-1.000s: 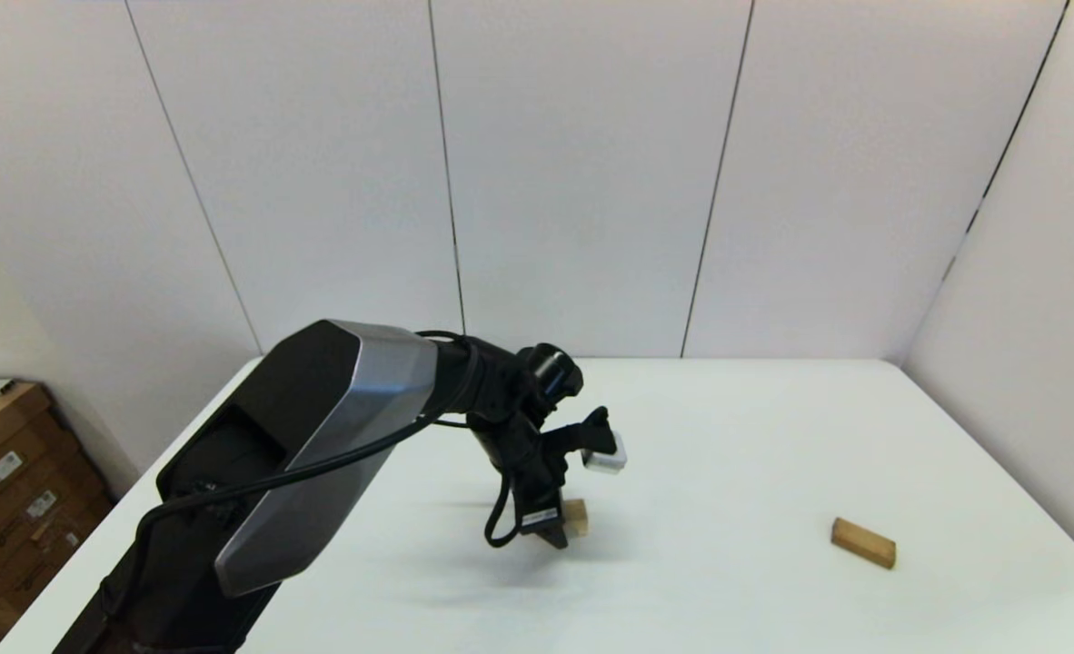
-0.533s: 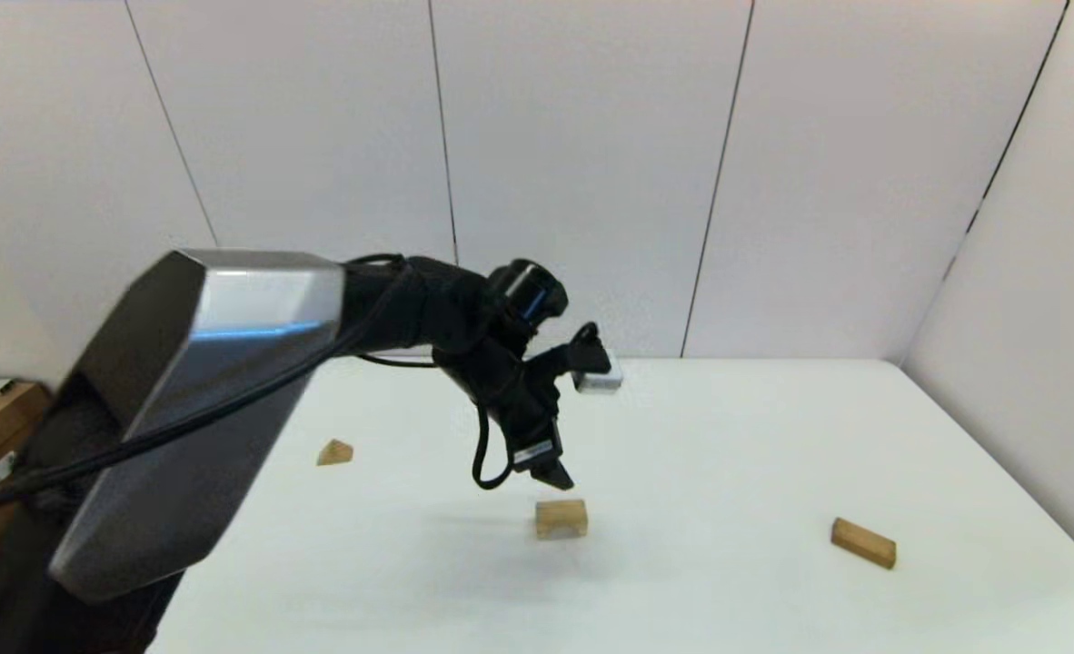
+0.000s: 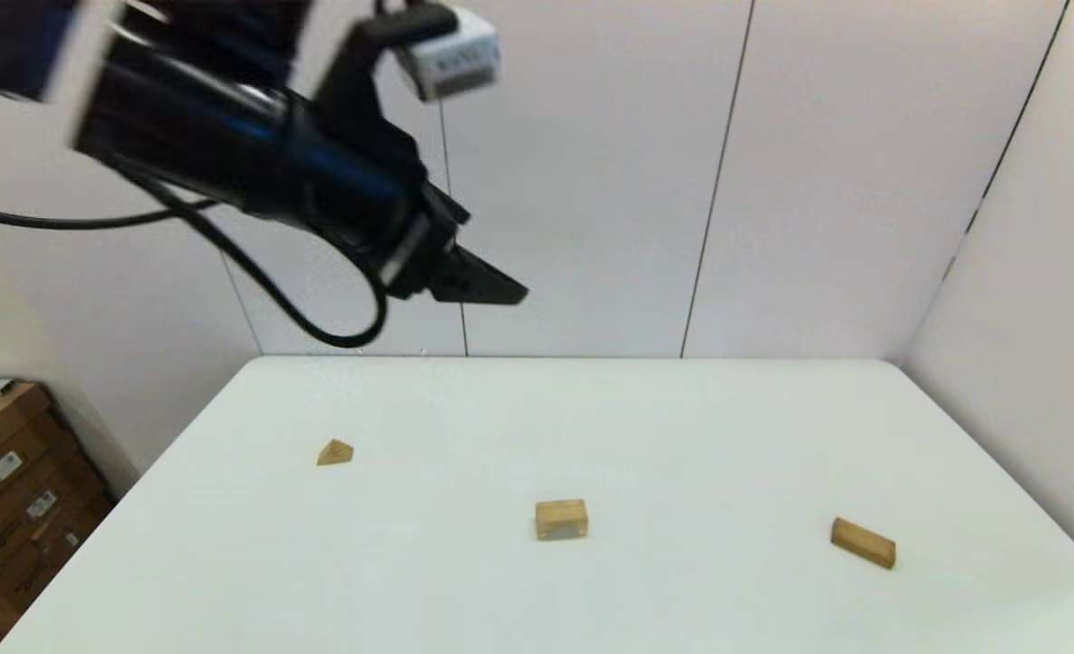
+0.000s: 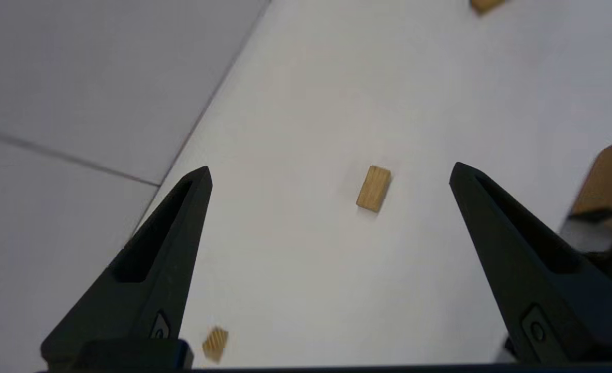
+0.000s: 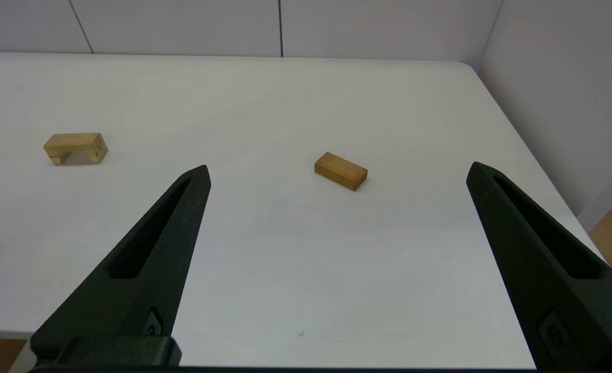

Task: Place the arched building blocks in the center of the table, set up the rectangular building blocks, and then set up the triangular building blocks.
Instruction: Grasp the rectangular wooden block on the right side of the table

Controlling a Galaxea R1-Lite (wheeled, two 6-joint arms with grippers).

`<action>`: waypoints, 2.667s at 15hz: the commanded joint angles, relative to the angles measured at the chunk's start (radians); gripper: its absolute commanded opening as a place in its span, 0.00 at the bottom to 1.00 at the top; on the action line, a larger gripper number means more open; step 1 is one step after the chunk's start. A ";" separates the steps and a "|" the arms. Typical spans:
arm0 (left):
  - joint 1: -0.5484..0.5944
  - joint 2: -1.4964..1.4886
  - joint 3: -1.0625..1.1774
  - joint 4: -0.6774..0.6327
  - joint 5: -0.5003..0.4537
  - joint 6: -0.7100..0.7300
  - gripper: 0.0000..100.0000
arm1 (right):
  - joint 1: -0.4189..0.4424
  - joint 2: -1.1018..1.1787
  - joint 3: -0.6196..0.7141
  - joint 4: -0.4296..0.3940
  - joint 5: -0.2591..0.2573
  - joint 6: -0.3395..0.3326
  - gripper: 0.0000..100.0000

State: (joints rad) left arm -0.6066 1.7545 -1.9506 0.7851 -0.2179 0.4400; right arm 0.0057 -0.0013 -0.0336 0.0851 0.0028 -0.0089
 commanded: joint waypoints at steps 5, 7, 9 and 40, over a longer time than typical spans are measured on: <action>0.413 -1.015 0.535 0.051 0.040 -0.095 1.00 | 0.000 0.000 0.000 0.001 0.000 0.000 1.00; 0.516 -1.164 0.581 0.057 0.037 -0.103 1.00 | 0.000 0.000 0.000 0.001 0.000 0.000 1.00; 0.581 -1.330 0.704 0.057 0.035 -0.099 1.00 | 0.000 0.000 0.000 0.001 0.000 0.000 1.00; 0.611 -1.754 1.948 -0.779 0.219 -0.442 1.00 | 0.000 0.000 0.000 0.001 0.000 0.000 1.00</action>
State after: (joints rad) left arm 0.0043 -0.0019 -0.0028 0.0057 0.0013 -0.0013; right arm 0.0057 -0.0013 -0.0336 0.0851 0.0028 -0.0089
